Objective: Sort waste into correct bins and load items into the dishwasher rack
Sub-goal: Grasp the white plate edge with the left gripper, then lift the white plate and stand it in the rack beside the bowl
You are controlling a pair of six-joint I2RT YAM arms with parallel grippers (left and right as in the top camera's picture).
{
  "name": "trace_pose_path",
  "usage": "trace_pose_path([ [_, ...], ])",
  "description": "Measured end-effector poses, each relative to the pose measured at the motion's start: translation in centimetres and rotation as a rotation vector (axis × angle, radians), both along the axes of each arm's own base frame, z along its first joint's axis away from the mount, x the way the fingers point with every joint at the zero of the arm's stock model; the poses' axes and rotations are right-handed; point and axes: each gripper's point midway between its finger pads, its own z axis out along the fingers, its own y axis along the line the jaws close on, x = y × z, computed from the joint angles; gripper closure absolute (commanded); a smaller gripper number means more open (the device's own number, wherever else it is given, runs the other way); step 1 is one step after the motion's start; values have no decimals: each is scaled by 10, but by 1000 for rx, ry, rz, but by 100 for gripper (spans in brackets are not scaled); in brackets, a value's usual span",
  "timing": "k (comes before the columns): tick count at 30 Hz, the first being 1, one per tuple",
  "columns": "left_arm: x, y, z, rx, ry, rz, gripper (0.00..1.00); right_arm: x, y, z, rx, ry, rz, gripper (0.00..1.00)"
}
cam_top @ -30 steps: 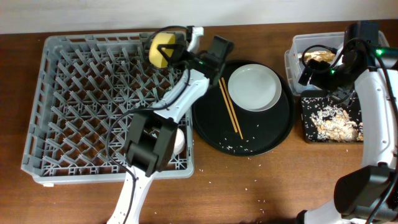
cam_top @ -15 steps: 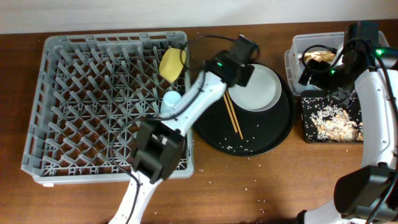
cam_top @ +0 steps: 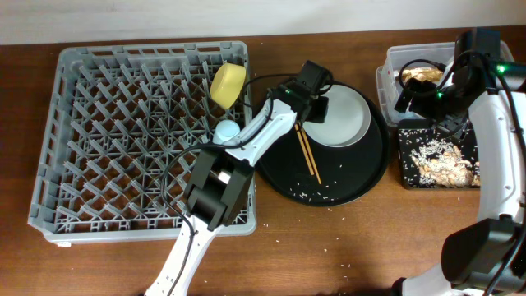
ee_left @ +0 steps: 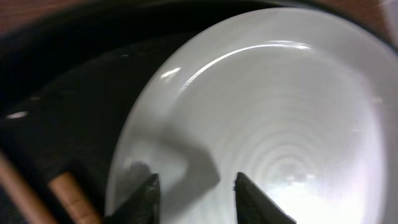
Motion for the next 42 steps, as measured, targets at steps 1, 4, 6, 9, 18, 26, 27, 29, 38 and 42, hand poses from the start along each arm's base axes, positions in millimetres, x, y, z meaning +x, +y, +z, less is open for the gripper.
trace_pose_path([
  [1,-1,-6,5,-31,10,-20,53,0,0,0,0,0,0,2],
  [4,3,-15,43,-27,-47,-113,44,0,0,0,0,0,-1,2],
  [6,19,-4,58,50,-139,-95,43,0,0,0,0,0,0,2],
  [9,29,19,49,146,-158,-49,44,0,0,0,0,0,0,2],
  [18,-1,15,-3,101,59,-30,63,0,0,0,0,0,0,2],
  [26,-22,4,-5,101,116,-54,99,0,0,0,0,0,0,2],
  [27,-23,3,-5,98,119,-57,99,0,0,0,0,0,0,2],
  [29,-26,4,-3,102,133,-60,99,0,0,0,0,0,0,2],
  [38,-14,110,243,340,-284,70,99,0,0,0,0,0,0,1],
  [42,-15,247,320,796,-450,418,100,0,0,0,0,0,-1,1],
])
